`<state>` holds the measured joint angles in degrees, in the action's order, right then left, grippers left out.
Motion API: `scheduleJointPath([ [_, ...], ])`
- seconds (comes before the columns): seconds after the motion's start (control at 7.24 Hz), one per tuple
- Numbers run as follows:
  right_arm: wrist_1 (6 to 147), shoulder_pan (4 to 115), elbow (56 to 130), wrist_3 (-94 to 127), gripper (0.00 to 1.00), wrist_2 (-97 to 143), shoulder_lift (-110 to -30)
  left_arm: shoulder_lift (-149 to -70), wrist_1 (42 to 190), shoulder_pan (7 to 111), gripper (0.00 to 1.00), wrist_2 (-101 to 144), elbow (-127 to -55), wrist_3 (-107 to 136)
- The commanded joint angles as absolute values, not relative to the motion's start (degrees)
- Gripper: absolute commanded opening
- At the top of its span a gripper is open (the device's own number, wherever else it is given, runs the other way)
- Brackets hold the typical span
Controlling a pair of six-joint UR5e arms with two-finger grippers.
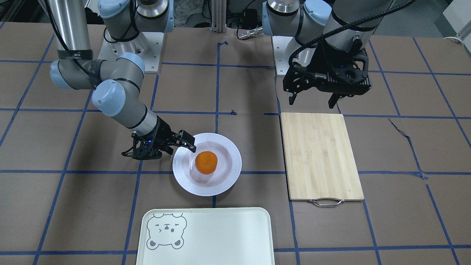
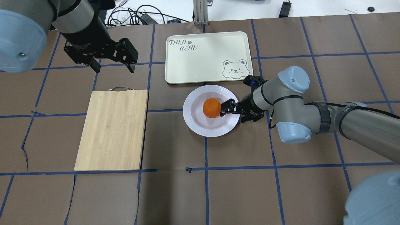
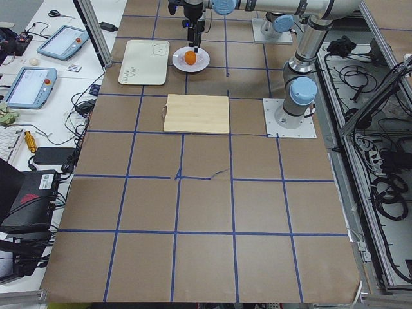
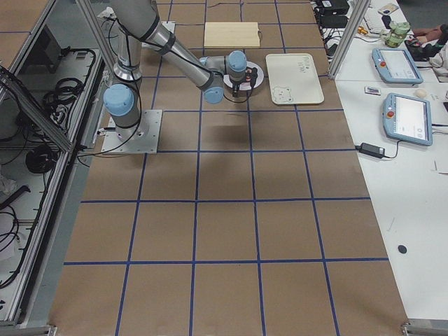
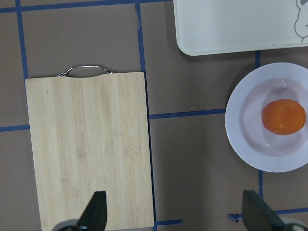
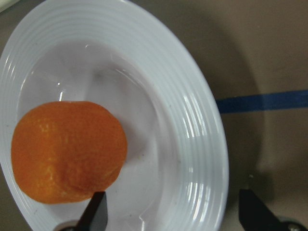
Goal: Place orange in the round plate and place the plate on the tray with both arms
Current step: 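Lower the right gripper to the plate rim nearest it and grip it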
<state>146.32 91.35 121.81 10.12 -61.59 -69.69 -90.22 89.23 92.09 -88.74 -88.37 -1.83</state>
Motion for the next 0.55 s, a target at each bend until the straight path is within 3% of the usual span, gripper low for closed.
scheduleJointPath([
  [0.0,146.51,91.41,121.82,10.28,0.85,-61.61,-69.52,-89.74,90.35,92.11,1.0,-88.68,-88.68,-1.93],
  [0.41,147.21,91.67,121.55,10.55,0.68,-61.79,-69.08,-89.12,90.26,92.02,1.0,-88.77,-90.09,-2.55],
])
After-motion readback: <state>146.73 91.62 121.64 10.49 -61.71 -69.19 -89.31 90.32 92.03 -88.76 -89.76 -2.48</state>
